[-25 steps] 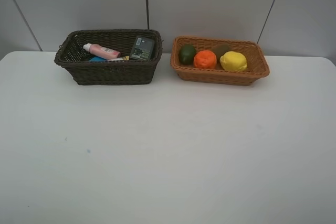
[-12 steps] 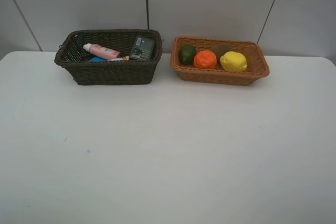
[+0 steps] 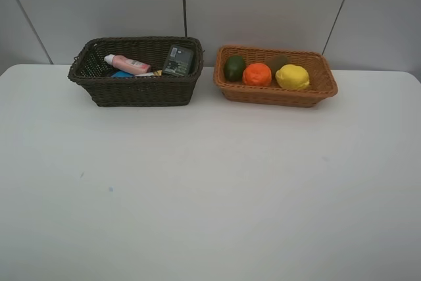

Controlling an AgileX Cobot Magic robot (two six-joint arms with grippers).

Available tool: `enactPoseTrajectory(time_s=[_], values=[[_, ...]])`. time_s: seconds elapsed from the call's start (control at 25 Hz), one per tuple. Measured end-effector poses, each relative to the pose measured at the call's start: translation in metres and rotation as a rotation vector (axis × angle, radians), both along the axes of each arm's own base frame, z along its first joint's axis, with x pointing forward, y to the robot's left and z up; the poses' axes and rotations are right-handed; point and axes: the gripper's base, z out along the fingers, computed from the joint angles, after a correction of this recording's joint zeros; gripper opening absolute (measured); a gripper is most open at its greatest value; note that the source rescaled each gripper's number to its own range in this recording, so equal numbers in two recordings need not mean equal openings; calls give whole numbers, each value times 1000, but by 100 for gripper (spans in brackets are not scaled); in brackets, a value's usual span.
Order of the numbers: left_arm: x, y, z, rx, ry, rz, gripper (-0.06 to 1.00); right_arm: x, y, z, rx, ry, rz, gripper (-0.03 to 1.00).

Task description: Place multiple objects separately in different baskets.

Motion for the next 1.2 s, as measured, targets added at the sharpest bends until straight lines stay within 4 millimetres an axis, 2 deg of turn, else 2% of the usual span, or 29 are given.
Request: enactPoseTrajectory(time_s=[0.36, 0.72, 1.2], values=[[0, 0, 0, 0, 0, 13, 100, 0, 0, 0, 0, 0, 0, 100], [0, -2, 0, 0, 0, 132, 100, 0, 0, 0, 0, 0, 0, 100], [0, -2, 0, 0, 0, 137, 100, 0, 0, 0, 2, 0, 2, 100]])
